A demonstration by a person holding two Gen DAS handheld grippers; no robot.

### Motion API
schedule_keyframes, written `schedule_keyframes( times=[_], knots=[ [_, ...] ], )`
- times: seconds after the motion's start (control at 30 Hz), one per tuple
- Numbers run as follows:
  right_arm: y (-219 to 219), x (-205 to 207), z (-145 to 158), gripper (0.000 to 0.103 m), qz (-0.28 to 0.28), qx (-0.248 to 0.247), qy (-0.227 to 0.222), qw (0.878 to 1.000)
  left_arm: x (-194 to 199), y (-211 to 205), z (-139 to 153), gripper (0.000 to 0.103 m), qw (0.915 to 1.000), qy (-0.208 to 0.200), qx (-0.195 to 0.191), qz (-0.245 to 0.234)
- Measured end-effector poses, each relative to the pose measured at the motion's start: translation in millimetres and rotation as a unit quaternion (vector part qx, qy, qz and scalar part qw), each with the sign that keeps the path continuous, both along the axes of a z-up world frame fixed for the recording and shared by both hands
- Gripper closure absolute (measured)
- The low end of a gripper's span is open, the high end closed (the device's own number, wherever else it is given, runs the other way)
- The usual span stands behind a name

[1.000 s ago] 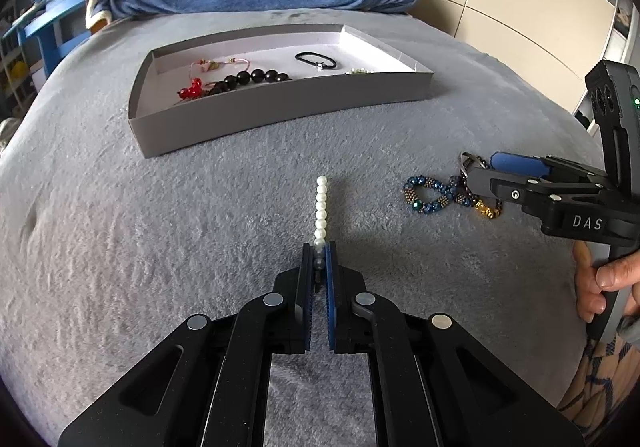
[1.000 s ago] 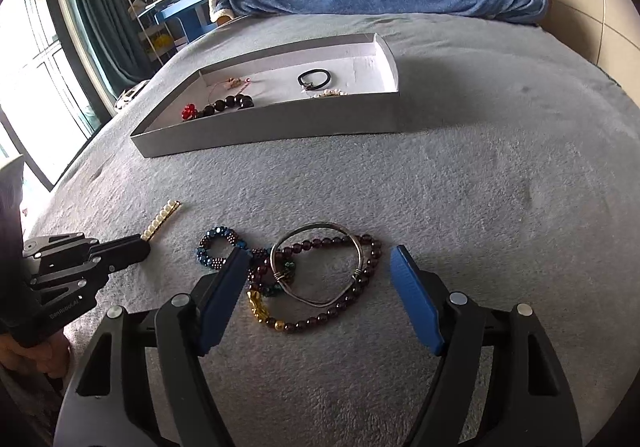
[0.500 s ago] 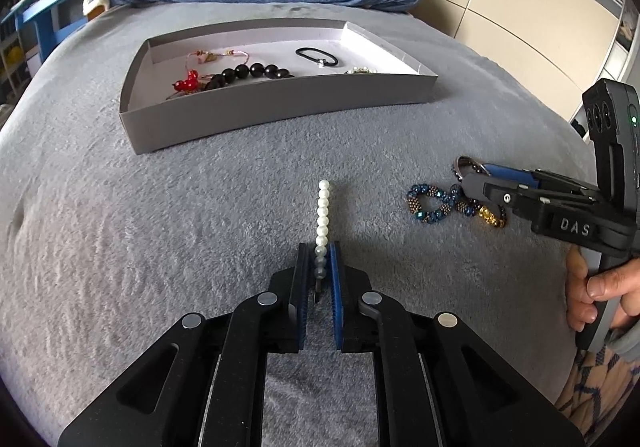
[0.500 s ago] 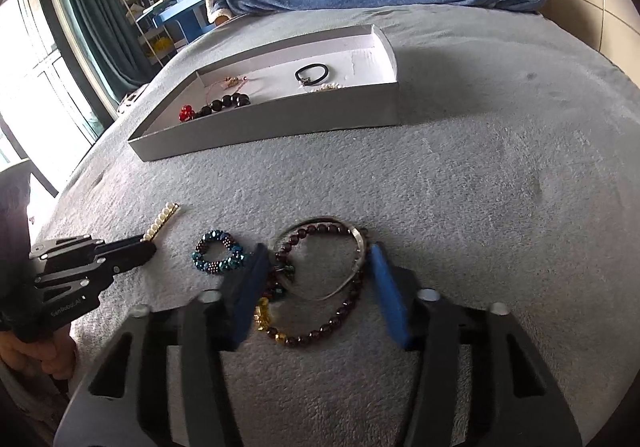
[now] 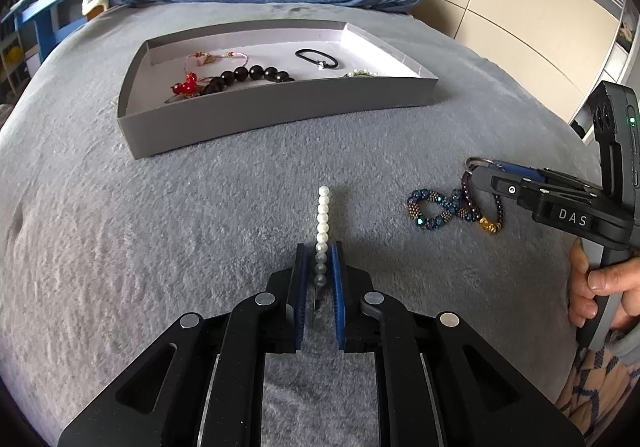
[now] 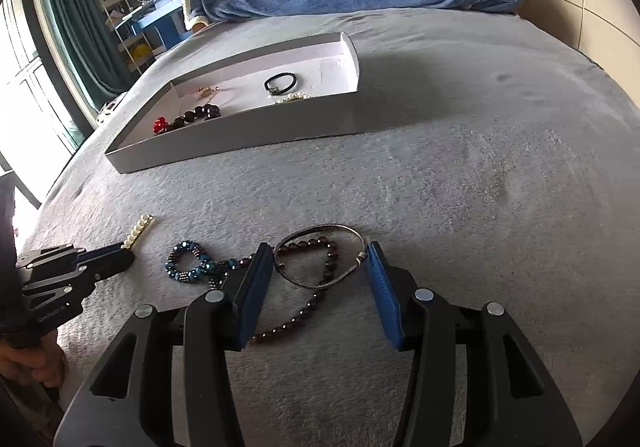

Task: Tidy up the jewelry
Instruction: 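Grasp the white pearl strand with the left gripper and lift it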

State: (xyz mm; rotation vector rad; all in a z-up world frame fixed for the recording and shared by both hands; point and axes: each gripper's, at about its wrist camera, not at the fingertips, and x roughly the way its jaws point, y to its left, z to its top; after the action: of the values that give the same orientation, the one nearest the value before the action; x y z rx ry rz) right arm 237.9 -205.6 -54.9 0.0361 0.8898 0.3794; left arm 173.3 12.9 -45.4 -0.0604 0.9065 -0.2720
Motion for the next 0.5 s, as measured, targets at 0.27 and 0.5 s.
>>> schedule_keyframes(
  times=[0.27,0.5],
  knots=[
    [9,5,-3,0.045,0.012,-0.029,-0.004,0.999,10,-12,-1,0.079,0.9995,-0.002,0.027,-0.013],
    [7,5,-4,0.054,0.011,-0.025,-0.004,1.0,10,-12,-2,0.086,0.9994,-0.005,0.03,-0.013]
  ],
)
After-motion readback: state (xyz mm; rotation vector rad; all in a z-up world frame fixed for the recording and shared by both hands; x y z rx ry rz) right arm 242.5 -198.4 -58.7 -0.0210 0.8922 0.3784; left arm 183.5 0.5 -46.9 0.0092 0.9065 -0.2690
